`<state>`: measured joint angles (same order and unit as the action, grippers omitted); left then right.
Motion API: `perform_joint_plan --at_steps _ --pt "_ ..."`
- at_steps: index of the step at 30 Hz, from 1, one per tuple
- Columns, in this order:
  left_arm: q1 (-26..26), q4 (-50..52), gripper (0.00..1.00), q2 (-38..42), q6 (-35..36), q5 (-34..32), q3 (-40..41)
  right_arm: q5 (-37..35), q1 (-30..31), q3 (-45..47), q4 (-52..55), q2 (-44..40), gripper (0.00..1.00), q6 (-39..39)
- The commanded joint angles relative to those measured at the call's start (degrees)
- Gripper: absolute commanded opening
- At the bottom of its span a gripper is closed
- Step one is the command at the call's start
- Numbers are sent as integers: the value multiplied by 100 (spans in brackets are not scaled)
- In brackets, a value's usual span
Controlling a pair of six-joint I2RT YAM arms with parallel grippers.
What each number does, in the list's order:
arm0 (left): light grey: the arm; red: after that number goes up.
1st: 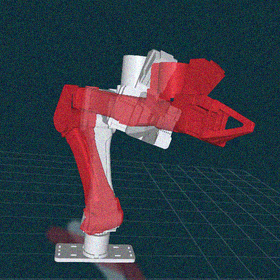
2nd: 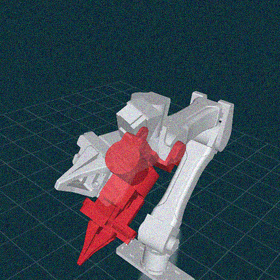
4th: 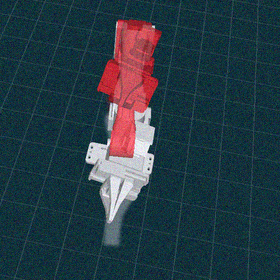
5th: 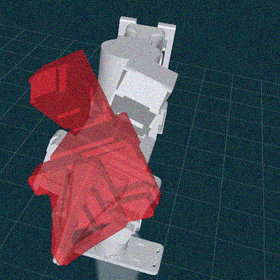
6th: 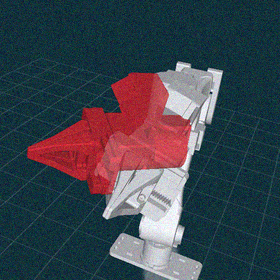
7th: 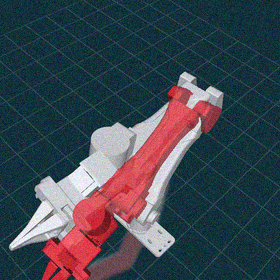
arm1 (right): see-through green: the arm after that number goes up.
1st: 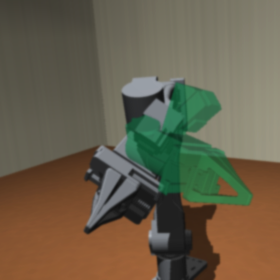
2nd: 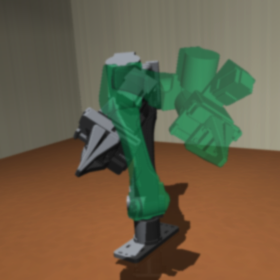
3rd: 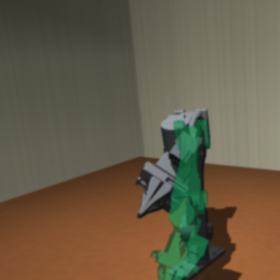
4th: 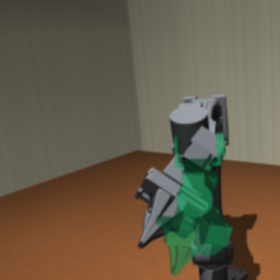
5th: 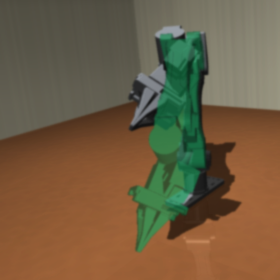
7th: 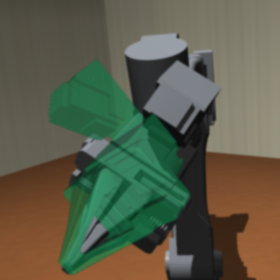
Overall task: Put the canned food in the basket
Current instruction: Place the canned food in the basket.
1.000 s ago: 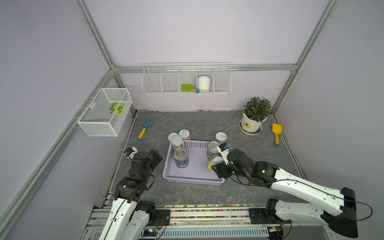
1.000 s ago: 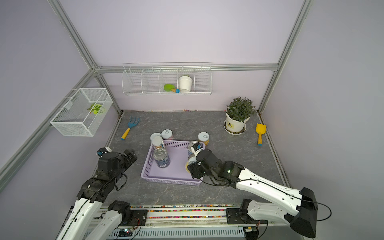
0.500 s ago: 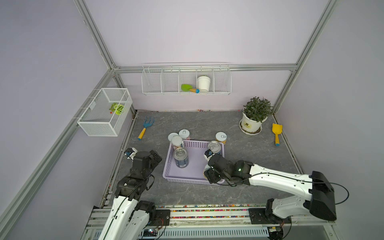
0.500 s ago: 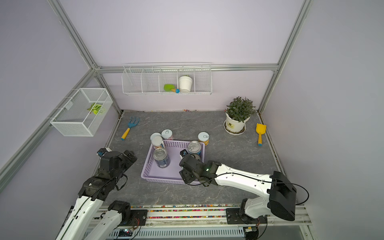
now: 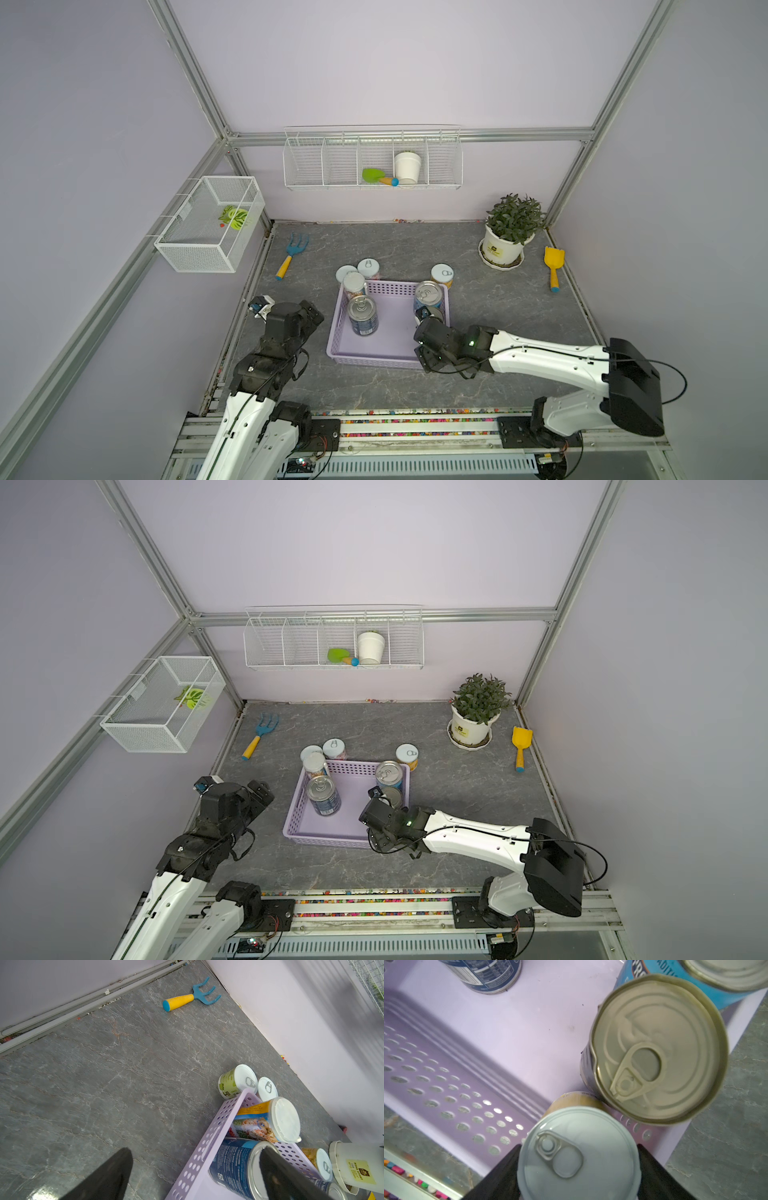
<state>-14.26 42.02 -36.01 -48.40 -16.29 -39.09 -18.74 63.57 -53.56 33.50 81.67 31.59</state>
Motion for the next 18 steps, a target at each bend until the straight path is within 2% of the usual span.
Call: perform_joint_plan --at_steps 1,7,14,18 --pt "-1 61 100 33 -13 -14 -59 -712 -60 179 421 -160 34 126" --pt "-3 55 100 24 -13 2 -54 -502 -345 221 444 37 35 146" --pt "-6 37 100 -2 -3 39 -50 -388 -400 241 354 84 58 136" --pt "-4 32 100 -60 -1 63 -65 -366 -399 206 335 190 65 136"
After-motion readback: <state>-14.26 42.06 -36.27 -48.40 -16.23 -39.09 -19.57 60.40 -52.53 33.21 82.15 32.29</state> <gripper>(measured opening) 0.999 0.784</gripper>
